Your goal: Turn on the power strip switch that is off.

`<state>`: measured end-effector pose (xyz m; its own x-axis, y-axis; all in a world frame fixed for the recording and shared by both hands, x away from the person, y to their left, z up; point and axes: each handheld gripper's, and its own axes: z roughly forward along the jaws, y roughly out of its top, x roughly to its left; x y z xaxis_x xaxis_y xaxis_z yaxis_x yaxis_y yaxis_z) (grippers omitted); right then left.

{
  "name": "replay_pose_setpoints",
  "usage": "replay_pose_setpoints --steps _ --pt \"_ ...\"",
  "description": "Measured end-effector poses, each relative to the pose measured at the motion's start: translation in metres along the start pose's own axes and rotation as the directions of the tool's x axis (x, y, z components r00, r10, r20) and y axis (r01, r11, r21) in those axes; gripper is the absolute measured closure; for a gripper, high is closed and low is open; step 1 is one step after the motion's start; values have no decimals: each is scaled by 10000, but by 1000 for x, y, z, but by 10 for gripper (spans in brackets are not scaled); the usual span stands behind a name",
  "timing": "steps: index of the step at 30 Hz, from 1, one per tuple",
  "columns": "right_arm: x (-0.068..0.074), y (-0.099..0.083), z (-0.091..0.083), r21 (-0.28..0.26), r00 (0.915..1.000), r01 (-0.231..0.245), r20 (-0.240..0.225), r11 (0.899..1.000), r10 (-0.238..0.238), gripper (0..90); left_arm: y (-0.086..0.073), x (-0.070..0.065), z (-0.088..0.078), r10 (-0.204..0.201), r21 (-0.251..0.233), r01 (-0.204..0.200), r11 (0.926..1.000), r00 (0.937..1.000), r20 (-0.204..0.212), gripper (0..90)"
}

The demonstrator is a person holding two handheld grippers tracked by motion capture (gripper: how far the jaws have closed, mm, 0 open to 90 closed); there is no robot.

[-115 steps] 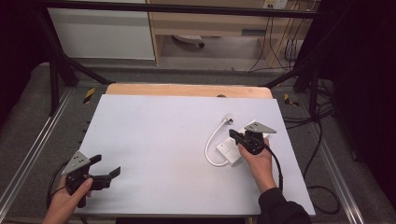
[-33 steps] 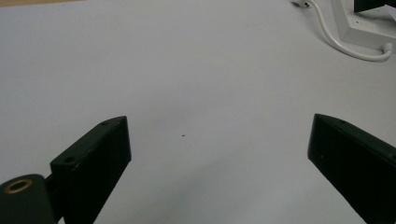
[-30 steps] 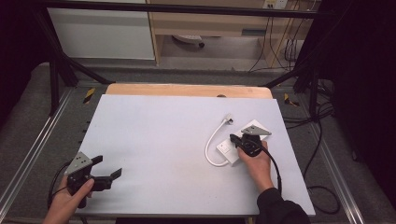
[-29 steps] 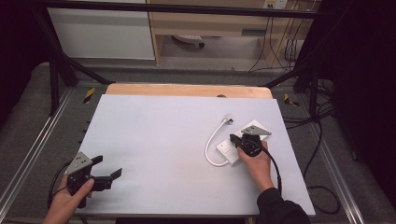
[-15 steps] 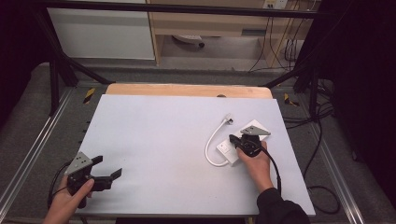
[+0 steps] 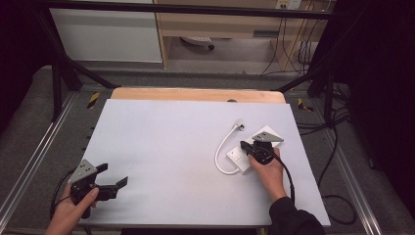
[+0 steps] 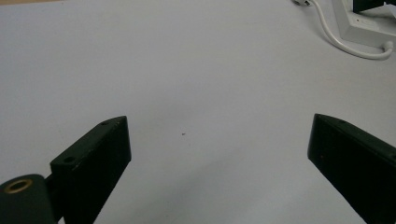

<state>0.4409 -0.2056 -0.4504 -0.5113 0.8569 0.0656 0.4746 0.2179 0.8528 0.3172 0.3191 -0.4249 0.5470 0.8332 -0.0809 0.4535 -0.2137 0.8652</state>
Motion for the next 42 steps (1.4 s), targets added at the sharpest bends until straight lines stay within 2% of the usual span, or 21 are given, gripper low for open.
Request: replay_pose_setpoints --steps 27,37,42 --pt "1 2 -2 -166 10000 -33 8 9999 33 899 0 0 0 30 64 -30 10000 10000 26 61" --pt "1 5 -6 -460 10000 -27 -10 9989 27 870 0 0 0 20 61 -20 10000 10000 0 61" --pt "2 7 -9 -623 9998 -191 -51 9979 188 832 0 0 0 28 68 -28 10000 10000 -3 61"
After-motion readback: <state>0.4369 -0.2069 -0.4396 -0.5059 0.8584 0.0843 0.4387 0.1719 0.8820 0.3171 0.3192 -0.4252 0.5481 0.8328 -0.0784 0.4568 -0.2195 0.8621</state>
